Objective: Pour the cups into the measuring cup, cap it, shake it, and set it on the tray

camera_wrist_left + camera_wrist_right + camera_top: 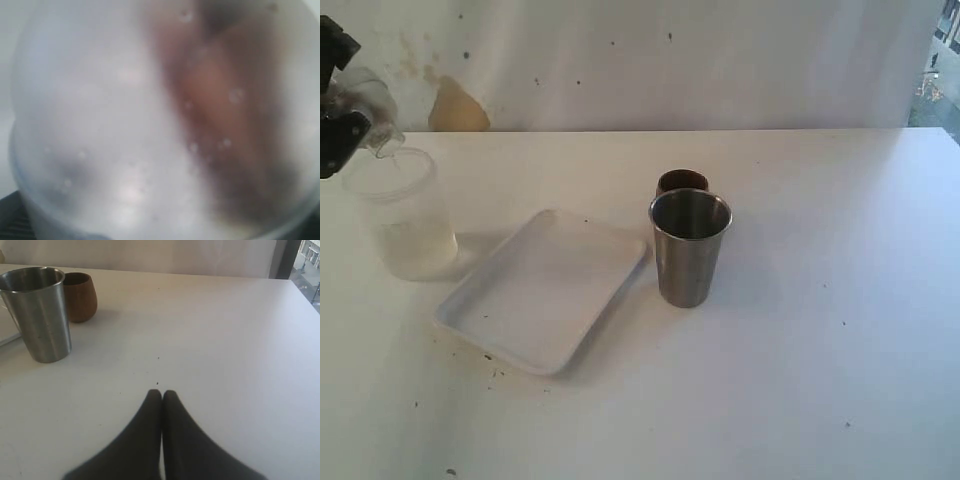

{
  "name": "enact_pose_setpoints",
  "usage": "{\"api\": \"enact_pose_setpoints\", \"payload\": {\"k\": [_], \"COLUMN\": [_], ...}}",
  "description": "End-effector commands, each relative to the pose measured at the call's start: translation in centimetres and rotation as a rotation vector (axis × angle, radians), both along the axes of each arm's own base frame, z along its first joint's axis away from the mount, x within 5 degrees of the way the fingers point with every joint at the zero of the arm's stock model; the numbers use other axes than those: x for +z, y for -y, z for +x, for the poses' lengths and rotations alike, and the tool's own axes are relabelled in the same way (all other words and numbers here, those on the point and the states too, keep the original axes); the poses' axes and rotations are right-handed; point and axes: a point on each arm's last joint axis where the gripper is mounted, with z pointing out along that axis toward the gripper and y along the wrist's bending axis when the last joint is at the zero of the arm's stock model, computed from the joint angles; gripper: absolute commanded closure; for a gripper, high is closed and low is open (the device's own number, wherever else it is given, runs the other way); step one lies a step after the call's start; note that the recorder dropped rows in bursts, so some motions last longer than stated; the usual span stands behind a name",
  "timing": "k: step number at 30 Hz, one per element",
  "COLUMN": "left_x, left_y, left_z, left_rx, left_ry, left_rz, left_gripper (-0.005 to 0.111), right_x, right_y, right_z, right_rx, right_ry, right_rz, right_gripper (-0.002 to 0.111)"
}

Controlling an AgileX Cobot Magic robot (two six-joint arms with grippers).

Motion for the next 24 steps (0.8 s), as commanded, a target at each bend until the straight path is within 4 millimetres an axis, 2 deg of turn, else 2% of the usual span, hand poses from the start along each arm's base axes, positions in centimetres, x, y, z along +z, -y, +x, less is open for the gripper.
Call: {"api": "enact_pose_setpoints", "payload": {"k": [1,19,24], "left_x": [1.1,0.9,1.3], "left_y": [0.2,0.8,1.3], "left_z": [0.1,0.0,0.0], "left_rx": [-0.02,-0.13,-0.188], "left_ry": [0.059,0.059,0.111], "left_rz": [0.021,0.178,0.226], "left_gripper": [0.107,0.107,0.107], "right_x": [-0.1,-0.1,-0.1], "right_y": [0.0,0.0,0.0], "right_z": [0.0,0.0,0.0], "right_rx": [-0.002,-0.002,-0.002], "right_ry": [0.006,0.006,0.006], "right_rz": [-0.001,-0.001,-0.001], "right_gripper": [0.108,0.108,0.108]}}
